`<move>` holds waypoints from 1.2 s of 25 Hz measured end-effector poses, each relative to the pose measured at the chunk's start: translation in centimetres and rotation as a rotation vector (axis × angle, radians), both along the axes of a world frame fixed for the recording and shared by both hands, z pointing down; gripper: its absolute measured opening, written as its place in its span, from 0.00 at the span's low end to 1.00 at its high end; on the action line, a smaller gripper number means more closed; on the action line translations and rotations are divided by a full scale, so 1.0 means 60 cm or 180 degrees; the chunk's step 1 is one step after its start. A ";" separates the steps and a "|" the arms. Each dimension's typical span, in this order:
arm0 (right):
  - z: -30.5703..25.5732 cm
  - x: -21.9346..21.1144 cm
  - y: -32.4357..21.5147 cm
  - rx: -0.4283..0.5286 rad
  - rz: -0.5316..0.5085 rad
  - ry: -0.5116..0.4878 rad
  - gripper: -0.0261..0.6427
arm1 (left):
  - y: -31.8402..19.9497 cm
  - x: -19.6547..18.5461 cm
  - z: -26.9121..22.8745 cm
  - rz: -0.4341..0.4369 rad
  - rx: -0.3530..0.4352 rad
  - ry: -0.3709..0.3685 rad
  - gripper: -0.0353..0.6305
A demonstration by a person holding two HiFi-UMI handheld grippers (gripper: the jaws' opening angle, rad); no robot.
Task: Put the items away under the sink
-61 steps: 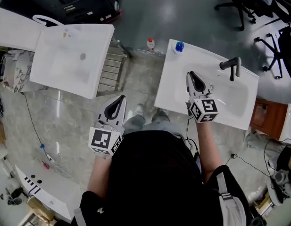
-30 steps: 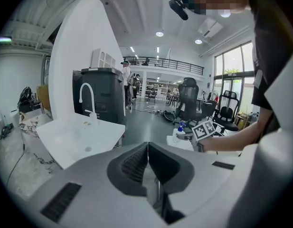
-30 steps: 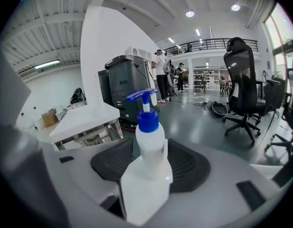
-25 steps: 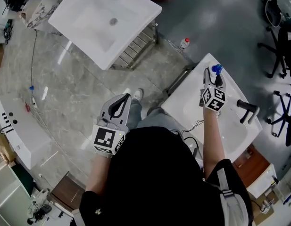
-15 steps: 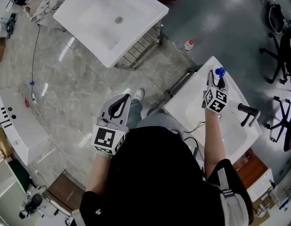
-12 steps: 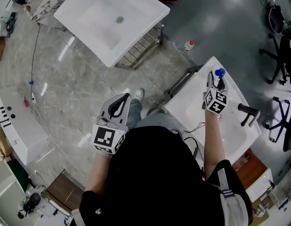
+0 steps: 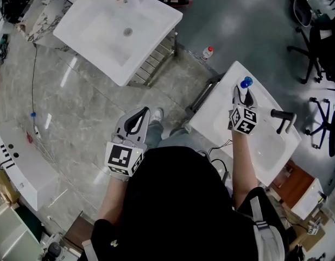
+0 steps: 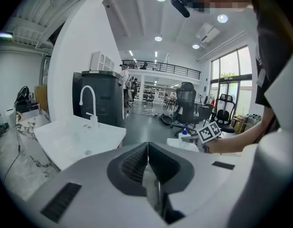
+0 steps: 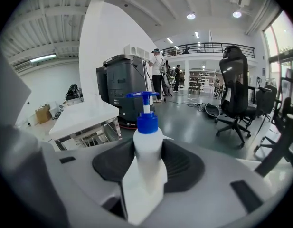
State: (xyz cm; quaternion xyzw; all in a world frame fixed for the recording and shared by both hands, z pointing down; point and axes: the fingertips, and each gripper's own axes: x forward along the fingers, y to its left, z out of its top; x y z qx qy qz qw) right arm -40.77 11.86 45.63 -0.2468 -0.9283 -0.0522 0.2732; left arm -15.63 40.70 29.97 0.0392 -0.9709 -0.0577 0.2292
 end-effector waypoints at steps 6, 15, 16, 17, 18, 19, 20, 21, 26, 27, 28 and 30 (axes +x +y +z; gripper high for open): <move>-0.036 0.043 -0.016 -0.0140 0.0227 -0.0082 0.33 | 0.000 -0.031 0.001 0.0381 0.0040 -0.0053 0.09; -0.082 0.122 -0.064 -0.0262 0.0724 -0.0222 0.33 | -0.018 -0.070 0.013 0.1038 0.0141 -0.0095 0.09; -0.088 0.138 -0.075 -0.0246 0.0820 -0.0244 0.33 | -0.021 -0.075 0.016 0.1151 0.0168 -0.0096 0.09; -0.093 0.155 -0.085 -0.0223 0.0917 -0.0265 0.33 | -0.025 -0.080 0.020 0.1268 0.0196 -0.0096 0.09; -0.097 0.172 -0.094 -0.0202 0.1004 -0.0283 0.33 | -0.027 -0.084 0.024 0.1372 0.0223 -0.0094 0.09; -0.102 0.188 -0.101 -0.0186 0.1078 -0.0300 0.33 | -0.028 -0.087 0.027 0.1457 0.0248 -0.0091 0.09; -0.106 0.204 -0.105 -0.0176 0.1145 -0.0316 0.33 | -0.028 -0.090 0.031 0.1528 0.0272 -0.0086 0.09; -0.110 0.218 -0.110 -0.0169 0.1212 -0.0332 0.33 | -0.028 -0.093 0.034 0.1595 0.0298 -0.0079 0.09; -0.129 0.292 -0.138 -0.0176 0.1585 -0.0379 0.33 | -0.053 -0.104 0.049 0.2030 0.0369 -0.0024 0.09; -0.132 0.308 -0.144 -0.0186 0.1669 -0.0380 0.33 | -0.062 -0.104 0.051 0.2134 0.0374 -0.0012 0.09; -0.135 0.326 -0.150 -0.0197 0.1757 -0.0383 0.33 | -0.071 -0.105 0.054 0.2238 0.0382 0.0001 0.09; -0.140 0.366 -0.161 -0.0221 0.1953 -0.0393 0.33 | -0.089 -0.107 0.058 0.2447 0.0410 0.0024 0.09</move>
